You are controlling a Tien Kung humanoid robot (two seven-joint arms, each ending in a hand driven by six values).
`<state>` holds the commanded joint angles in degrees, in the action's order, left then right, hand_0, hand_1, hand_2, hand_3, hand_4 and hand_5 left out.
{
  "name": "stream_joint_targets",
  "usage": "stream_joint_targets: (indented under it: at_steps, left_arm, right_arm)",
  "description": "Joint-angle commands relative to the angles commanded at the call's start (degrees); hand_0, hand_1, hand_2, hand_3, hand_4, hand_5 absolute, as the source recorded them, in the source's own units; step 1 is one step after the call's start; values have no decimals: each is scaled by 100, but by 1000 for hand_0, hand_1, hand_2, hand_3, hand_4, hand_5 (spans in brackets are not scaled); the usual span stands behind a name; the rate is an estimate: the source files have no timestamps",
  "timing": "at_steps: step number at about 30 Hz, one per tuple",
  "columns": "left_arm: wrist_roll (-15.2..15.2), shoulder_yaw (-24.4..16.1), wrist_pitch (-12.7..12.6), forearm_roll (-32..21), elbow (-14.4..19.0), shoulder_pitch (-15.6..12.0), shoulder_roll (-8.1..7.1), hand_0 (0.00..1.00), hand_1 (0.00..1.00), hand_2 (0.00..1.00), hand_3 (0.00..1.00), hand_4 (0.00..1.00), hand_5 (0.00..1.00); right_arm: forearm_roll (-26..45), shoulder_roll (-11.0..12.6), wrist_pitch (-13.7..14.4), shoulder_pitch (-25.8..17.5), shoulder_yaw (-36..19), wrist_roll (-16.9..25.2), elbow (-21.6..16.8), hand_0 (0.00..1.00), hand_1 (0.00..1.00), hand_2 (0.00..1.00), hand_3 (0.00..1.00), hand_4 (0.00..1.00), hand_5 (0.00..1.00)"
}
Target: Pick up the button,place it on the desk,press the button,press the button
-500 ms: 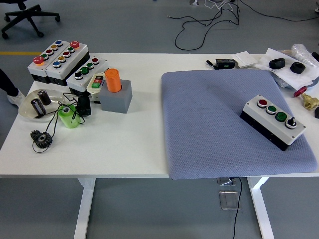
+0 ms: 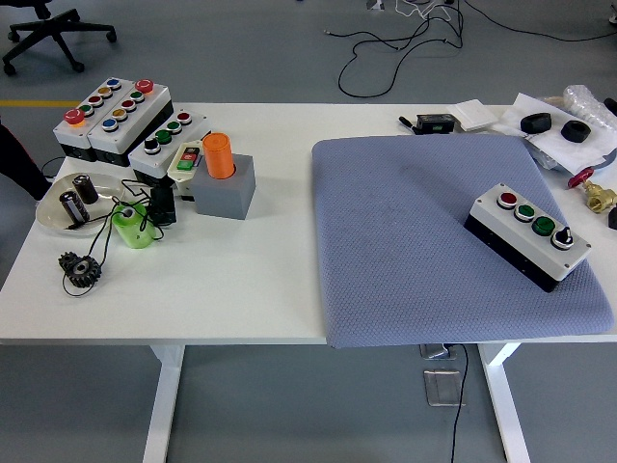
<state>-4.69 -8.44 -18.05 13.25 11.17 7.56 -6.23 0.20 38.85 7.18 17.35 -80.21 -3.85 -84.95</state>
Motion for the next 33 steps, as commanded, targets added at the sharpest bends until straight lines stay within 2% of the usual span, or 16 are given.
stream_joint_targets:
  at_steps: [28, 33]
  left_arm:
    - [-1, 66, 7, -31, 4, -37, 19, 601, 547, 518, 477, 270, 998]
    - [-3, 80, 12, -35, 6, -45, 16, 603, 547, 518, 477, 270, 998]
  right_arm:
    - [-5, 14, 1, -4, 45, 5, 4, 801, 777, 816, 813, 707, 447]
    - [-200, 24, 20, -24, 31, 11, 42, 801, 777, 816, 813, 706, 441]
